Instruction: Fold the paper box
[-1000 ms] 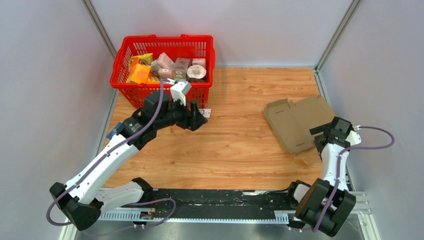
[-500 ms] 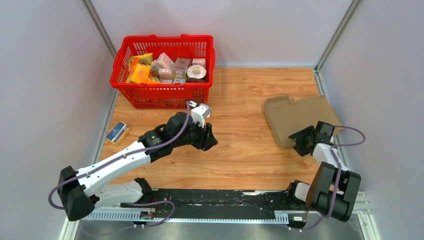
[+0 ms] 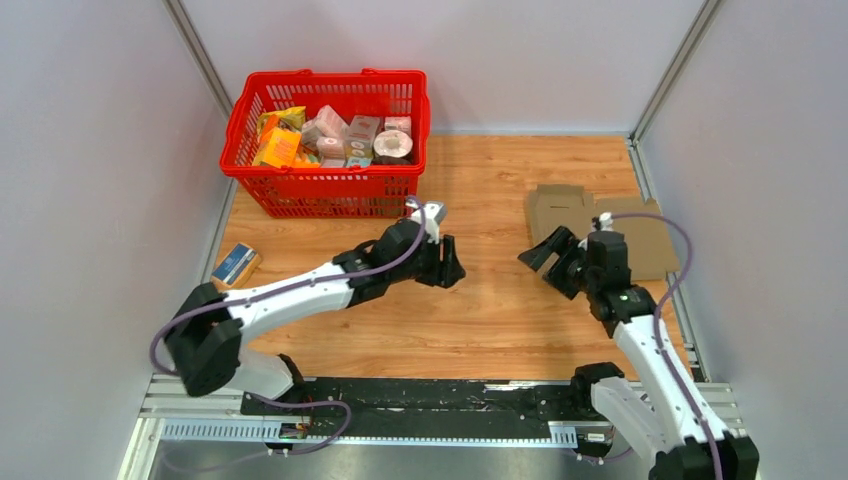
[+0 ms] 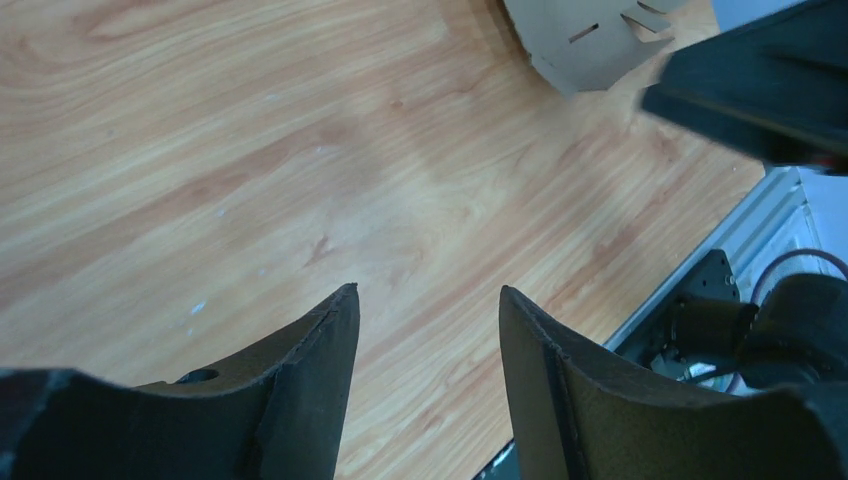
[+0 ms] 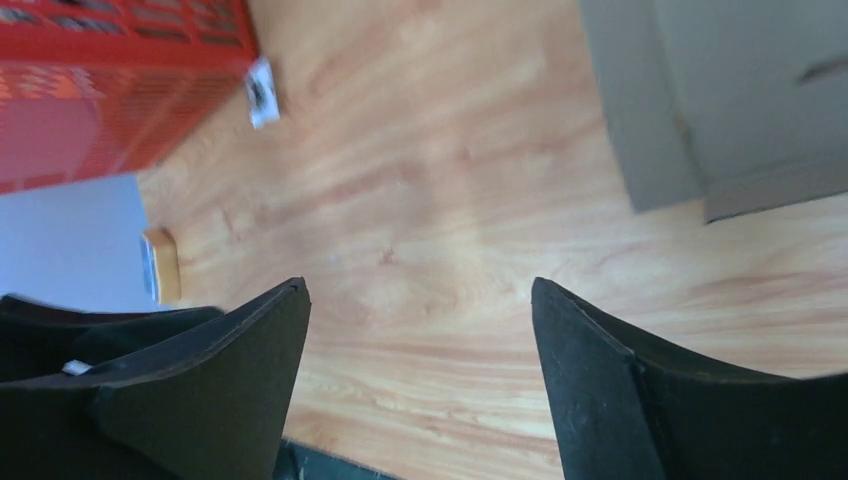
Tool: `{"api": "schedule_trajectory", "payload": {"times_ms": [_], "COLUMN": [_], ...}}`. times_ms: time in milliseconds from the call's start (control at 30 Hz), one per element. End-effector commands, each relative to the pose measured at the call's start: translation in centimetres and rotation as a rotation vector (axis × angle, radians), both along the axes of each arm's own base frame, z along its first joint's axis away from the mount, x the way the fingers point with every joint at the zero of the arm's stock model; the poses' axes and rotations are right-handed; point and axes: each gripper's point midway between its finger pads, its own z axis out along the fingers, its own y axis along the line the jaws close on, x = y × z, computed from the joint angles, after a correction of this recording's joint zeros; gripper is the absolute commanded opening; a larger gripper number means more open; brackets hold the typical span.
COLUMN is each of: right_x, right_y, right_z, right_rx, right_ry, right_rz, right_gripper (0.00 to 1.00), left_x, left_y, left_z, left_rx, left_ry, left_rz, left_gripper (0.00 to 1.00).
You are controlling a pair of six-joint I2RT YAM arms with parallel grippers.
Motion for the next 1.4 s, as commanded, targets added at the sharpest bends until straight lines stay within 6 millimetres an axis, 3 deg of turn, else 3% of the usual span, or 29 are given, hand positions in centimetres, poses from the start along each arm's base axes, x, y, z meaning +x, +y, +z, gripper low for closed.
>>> {"api": "schedule_trajectory", "payload": {"times_ms": [0, 67, 133, 167, 200, 233, 267, 367, 400, 433, 500, 533, 633, 700, 733, 867, 967, 1000, 1033, 1067, 1167, 1200, 1267, 1300, 1367], "right_x": [-0.2, -1.0, -2.0, -2.7, -3.5, -4.2, -4.9, -6.4, -6.9, -7.4, -7.8, -8.2, -8.3, -8.1, -7.7, -7.0, -6.4, -6.3, -5.7, -5.4, -4.5, -4.0, -3.9, -3.5, -3.0], "right_y": [-7.1, -7.9, -8.2, -8.3, -8.5, -8.7, -8.8, -9.2, -9.5, -9.5, -9.7, -9.8, -9.7, -9.5, -9.4, -8.1, -6.7, -5.8, -5.3, -4.7, -2.3, -1.4, -1.0, -0.5, 0.0], "right_z": [7.1, 12.4, 15.0, 18.1, 18.9, 20.2, 22.4, 25.1, 26.3, 26.9, 27.6, 27.8, 27.8, 27.6, 27.2, 26.5, 25.7, 25.6, 24.9, 24.1, 21.3, 20.0, 18.3, 17.3, 16.6], "right_rx": [-0.364, -0.366, -0.359, -0.339, -0.341, -0.341, -0.334, -0.345, -0.344, -0.342, -0.343, -0.341, -0.343, -0.341, -0.339, -0.305, -0.273, -0.257, -0.258, -0.258, -0.247, -0.232, -0.249, -0.247, -0.255], "right_ry": [-0.167, -0.296, -0.367, -0.447, -0.453, -0.483, -0.532, -0.603, -0.640, -0.664, -0.690, -0.703, -0.725, -0.730, -0.720, -0.705, -0.688, -0.690, -0.664, -0.645, -0.556, -0.497, -0.429, -0.393, -0.390], "right_rz": [-0.170, -0.218, -0.229, -0.244, -0.251, -0.257, -0.266, -0.273, -0.287, -0.289, -0.298, -0.299, -0.292, -0.285, -0.280, -0.225, -0.150, -0.102, -0.067, -0.032, 0.143, 0.211, 0.275, 0.307, 0.339], "right_gripper": [0.85, 0.86, 0.88, 0.88, 0.88, 0.88, 0.89, 0.92, 0.93, 0.94, 0.95, 0.96, 0.98, 0.98, 0.99, 0.99, 1.00, 1.00, 1.00, 1.00, 1.00, 1.00, 1.00, 1.00, 1.00], "left_x": [1.8, 3.0, 4.5, 5.1, 6.4, 7.3, 7.9, 10.1, 10.6, 11.1, 11.9, 12.0, 12.2, 12.3, 12.2, 12.0, 12.0, 11.9, 12.5, 12.7, 13.1, 12.0, 12.1, 10.4, 8.8], "left_y": [-5.8, -8.4, -11.2, -12.3, -13.8, -14.9, -15.9, -18.5, -19.5, -20.3, -21.7, -21.9, -23.0, -24.6, -25.1, -27.0, -27.0, -26.4, -25.7, -25.1, -21.6, -19.9, -16.5, -14.6, -11.2], "left_z": [3.0, 2.3, 1.2, 0.7, 2.2, -1.1, -1.7, -4.4, -4.3, -5.6, -5.5, -7.5, -9.3, -8.3, -9.2, -8.8, -8.4, -9.2, -8.3, -8.4, -7.1, -6.0, -5.6, -4.1, -4.0], "left_rx": [-0.076, -0.062, -0.084, -0.100, -0.163, -0.125, -0.127, -0.157, -0.216, -0.233, -0.317, -0.307, -0.369, -0.479, -0.498, -0.608, -0.640, -0.615, -0.616, -0.596, -0.547, -0.525, -0.441, -0.421, -0.321], "left_ry": [-0.065, -0.072, -0.046, -0.030, -0.009, 0.039, 0.060, 0.138, 0.169, 0.182, 0.217, 0.244, 0.315, 0.328, 0.340, 0.371, 0.358, 0.344, 0.331, 0.313, 0.254, 0.247, 0.197, 0.200, 0.202], "left_rz": [-0.026, -0.010, 0.034, 0.051, 0.104, 0.128, 0.147, 0.248, 0.281, 0.293, 0.327, 0.345, 0.374, 0.332, 0.320, 0.254, 0.209, 0.197, 0.187, 0.177, 0.137, 0.102, 0.065, 0.007, -0.091], "left_gripper": [0.62, 0.63, 0.64, 0.64, 0.67, 0.67, 0.67, 0.67, 0.67, 0.67, 0.67, 0.67, 0.65, 0.56, 0.52, 0.38, 0.22, 0.18, 0.14, 0.00, 0.00, 0.00, 0.00, 0.00, 0.00]}}
